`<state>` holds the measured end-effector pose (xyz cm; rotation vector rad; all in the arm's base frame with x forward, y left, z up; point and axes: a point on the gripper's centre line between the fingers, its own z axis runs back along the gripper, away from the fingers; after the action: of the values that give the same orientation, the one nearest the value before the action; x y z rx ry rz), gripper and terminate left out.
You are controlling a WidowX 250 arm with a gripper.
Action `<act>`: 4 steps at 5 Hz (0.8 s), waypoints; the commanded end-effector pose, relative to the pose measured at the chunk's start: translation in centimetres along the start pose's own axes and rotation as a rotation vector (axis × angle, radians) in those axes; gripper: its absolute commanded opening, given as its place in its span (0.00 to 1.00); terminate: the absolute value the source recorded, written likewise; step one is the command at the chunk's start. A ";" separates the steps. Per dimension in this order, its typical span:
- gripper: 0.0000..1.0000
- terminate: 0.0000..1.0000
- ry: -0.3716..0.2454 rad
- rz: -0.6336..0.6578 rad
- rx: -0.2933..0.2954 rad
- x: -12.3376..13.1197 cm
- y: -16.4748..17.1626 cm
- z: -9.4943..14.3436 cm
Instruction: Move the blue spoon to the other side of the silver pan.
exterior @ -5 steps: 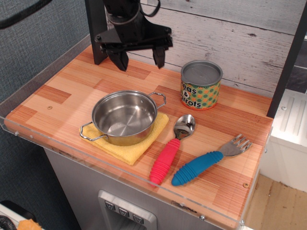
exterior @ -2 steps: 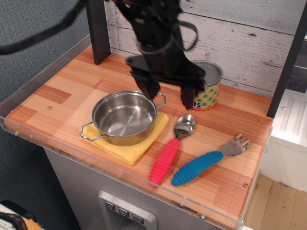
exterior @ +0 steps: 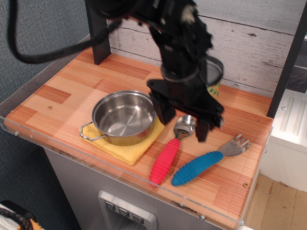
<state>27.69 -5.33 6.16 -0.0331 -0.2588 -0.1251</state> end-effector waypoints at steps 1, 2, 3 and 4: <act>1.00 0.00 0.042 -0.144 0.004 -1.5 -2.3 -1.6; 1.00 0.00 0.053 -0.159 0.012 -1.7 -2.8 -2.6; 1.00 0.00 0.045 -0.184 0.022 -1.7 -3.0 -3.4; 1.00 0.00 0.052 -0.186 0.066 -1.7 -3.2 -4.3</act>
<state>26.91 -8.87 0.99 0.0582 -0.1947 -0.2943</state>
